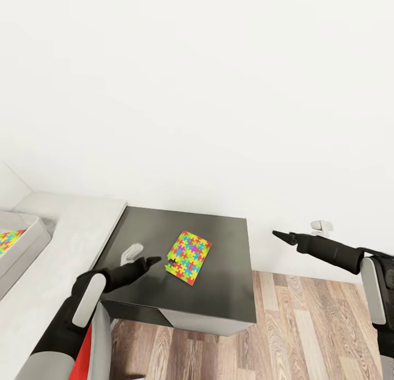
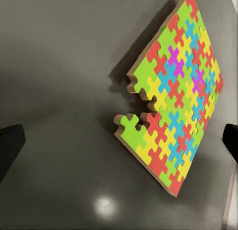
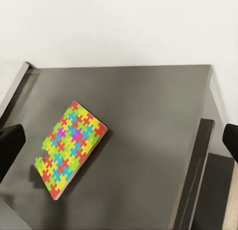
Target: Put all the toys in the child's room - the three board games (two on the bed and one on the table), the two jigsaw puzzles on the table, and the tennis ball on the table - inside the toy box on the table in the child's room.
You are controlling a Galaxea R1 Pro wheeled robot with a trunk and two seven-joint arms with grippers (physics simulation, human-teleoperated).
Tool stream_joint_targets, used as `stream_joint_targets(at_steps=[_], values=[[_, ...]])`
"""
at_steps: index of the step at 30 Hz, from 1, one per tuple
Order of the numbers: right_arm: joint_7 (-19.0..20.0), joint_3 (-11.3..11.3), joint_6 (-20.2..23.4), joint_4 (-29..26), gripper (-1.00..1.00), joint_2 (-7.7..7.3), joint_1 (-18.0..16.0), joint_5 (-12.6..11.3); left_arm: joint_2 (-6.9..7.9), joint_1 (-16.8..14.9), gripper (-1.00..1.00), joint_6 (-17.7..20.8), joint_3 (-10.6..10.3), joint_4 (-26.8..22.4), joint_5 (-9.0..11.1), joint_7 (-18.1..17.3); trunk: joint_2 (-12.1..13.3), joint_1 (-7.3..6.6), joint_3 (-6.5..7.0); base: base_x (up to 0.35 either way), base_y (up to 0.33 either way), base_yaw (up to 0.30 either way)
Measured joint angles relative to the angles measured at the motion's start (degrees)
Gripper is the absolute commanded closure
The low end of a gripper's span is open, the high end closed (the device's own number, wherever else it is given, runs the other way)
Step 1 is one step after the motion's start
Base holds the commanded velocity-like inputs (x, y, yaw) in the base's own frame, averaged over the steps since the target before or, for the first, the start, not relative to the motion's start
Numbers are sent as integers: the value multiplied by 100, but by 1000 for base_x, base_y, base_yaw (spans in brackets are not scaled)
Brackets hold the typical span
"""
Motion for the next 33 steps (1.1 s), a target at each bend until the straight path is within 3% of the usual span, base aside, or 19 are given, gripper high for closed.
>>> stream_joint_targets(at_steps=[5,16,25,33], values=[[0,161,-133,0,-100,0,0,1,0,161,-100,-162,0,0,-9,-166,0,0,0,0,0,0],[0,171,-133,0,-100,0,0,2,0,315,-100,-280,0,0,-12,-237,0,0,0,0,0,0],[-116,-118,20,1,-100,61,-25,-40,-76,25,-100,14,-199,-76,273,61,0,0,0,0,0,0],[-130,-309,22,3,-100,67,-23,-44,-78,-28,-100,195,-215,-394,314,266,0,0,0,0,0,0]])
